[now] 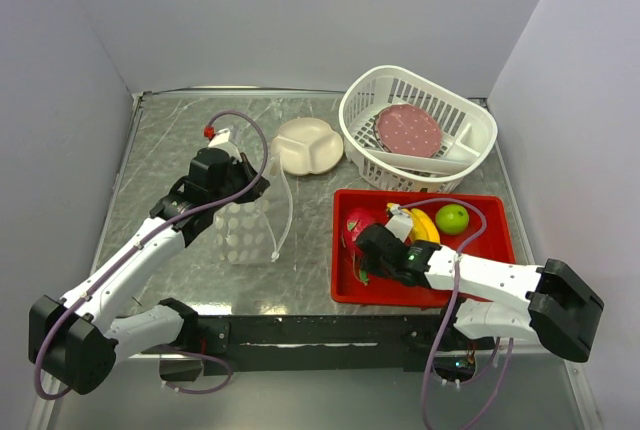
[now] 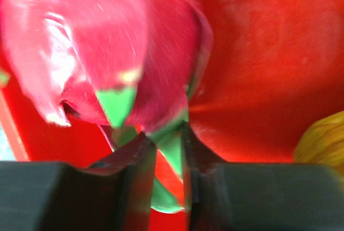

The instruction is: Place the food in the zip-top bag and seal the zipper

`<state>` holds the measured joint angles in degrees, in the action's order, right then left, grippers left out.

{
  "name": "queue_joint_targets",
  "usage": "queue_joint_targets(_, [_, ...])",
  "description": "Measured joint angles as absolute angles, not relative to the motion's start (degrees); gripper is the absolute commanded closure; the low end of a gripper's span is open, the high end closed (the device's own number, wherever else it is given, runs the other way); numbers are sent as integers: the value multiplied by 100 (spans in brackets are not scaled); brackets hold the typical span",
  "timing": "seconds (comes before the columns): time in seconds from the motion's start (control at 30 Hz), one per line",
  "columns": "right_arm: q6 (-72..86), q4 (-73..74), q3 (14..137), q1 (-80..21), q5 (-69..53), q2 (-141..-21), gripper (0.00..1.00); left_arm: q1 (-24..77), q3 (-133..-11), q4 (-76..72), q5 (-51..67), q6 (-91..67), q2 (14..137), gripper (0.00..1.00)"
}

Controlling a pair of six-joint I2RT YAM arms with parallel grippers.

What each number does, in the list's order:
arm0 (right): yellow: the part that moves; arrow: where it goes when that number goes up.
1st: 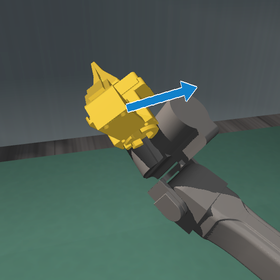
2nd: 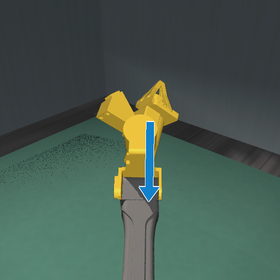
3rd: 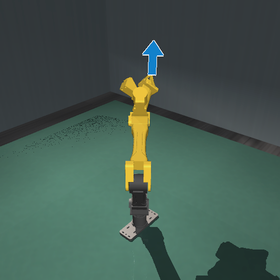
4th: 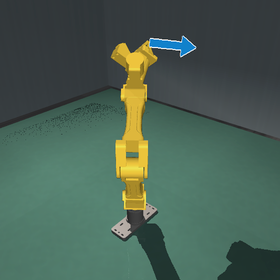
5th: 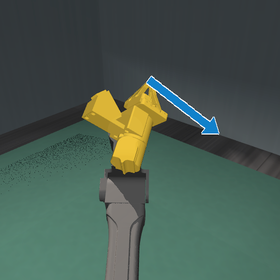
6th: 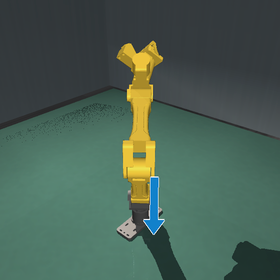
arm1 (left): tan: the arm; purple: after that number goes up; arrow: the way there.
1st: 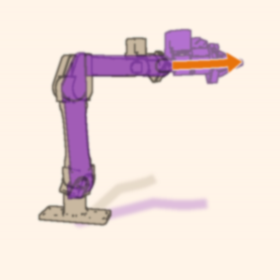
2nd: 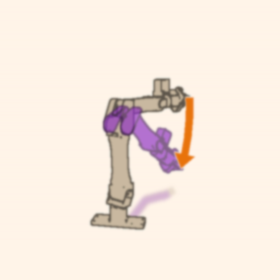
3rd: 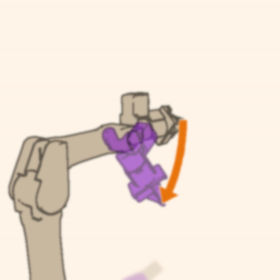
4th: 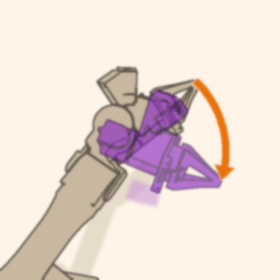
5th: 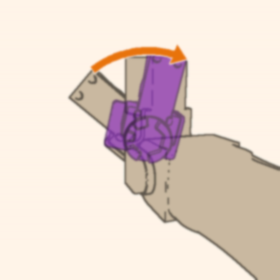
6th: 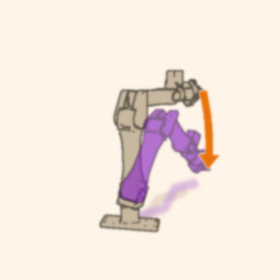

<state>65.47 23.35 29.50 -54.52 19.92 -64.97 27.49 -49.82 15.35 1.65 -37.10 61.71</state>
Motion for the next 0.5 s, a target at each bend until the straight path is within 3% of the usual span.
queue_joint_targets(0.1, [6536, 2438, 2952, -5452, 2189, -6449, 100, 2753, -4982, 1535, 165, -3710, 6173, 99])
queue_joint_targets(0.5, [6029, 3406, 3358, -5452, 2637, -5457, 100, 2786, -4982, 1540, 165, -3712, 6178, 99])
